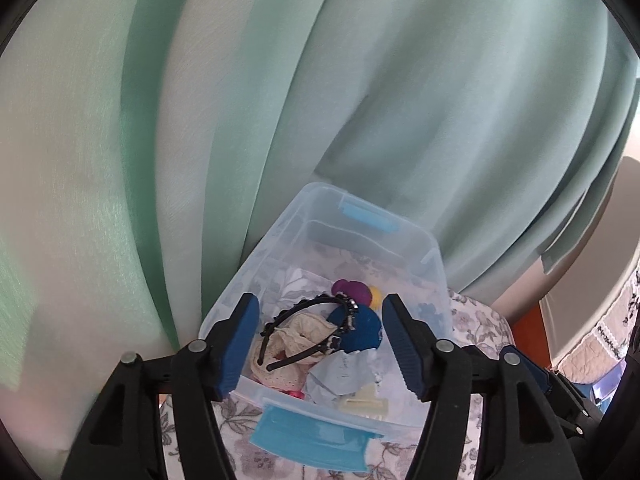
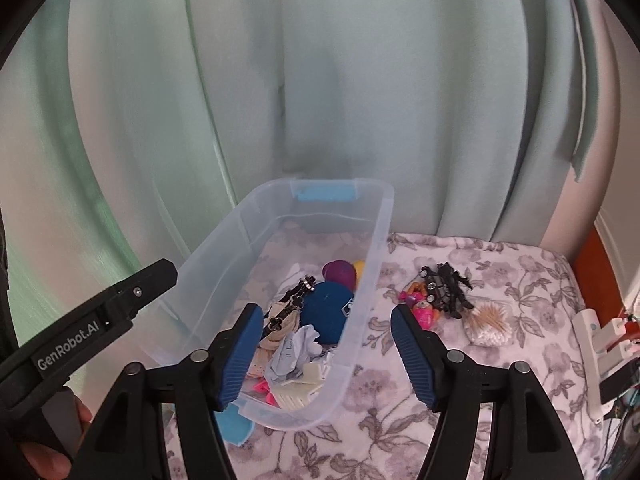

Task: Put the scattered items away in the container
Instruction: 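Open both grippers to drop the headband and white clip into the box, then move both grippers back toward the pink figure and cotton swab bag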

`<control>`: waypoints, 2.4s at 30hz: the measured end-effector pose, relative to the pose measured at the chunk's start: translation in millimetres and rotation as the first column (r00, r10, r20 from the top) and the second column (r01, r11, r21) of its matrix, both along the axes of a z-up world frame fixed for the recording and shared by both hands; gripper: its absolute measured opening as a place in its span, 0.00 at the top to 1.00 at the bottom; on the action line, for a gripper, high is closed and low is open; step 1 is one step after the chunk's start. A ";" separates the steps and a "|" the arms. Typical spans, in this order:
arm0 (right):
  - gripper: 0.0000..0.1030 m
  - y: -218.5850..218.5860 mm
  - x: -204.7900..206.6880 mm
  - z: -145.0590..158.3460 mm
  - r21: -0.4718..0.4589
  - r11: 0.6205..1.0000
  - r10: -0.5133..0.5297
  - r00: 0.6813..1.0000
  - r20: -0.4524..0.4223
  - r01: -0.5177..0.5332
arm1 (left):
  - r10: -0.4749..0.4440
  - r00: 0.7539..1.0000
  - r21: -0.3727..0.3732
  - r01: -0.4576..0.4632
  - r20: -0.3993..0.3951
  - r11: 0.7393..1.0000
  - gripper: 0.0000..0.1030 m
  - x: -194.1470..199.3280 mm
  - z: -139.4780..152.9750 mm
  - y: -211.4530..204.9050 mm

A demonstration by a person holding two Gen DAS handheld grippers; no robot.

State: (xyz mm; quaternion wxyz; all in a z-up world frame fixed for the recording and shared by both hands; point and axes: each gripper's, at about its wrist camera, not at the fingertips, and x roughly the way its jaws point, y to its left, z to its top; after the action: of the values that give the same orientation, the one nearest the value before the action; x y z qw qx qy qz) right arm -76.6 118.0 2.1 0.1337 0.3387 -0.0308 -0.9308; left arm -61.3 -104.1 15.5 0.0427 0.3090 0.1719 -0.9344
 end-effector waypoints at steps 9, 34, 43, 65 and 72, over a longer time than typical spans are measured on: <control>0.15 40.5 18.2 17.0 -0.067 0.997 -0.051 0.998 -0.043 0.048 | -0.054 0.998 -0.056 0.053 -0.025 0.997 0.23 9.2 19.3 35.8; 0.00 197.8 71.5 39.1 -0.275 0.936 -0.259 0.958 -0.120 0.219 | -0.229 0.971 -0.215 0.210 -0.064 0.954 0.13 27.5 56.9 181.0; 0.00 236.9 82.4 31.6 -0.320 0.914 -0.296 0.949 -0.107 0.249 | -0.288 0.957 -0.251 0.270 -0.038 0.930 0.13 24.4 51.5 225.4; 0.00 261.2 57.7 -29.7 -0.320 0.912 -0.265 0.964 0.016 0.256 | -0.297 0.951 -0.184 0.307 0.079 0.934 0.13 -7.4 -11.4 254.3; 0.00 255.4 41.9 -51.3 -0.318 0.915 -0.245 0.968 0.053 0.249 | -0.281 0.954 -0.151 0.295 0.106 0.943 0.03 -23.0 -36.8 246.3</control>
State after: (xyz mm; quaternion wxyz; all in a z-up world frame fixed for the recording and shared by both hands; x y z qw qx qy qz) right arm -34.7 373.5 -49.1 0.0683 0.3115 -0.2256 -0.9205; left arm -84.2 142.2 -21.3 -0.0620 0.3648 0.0448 -0.9280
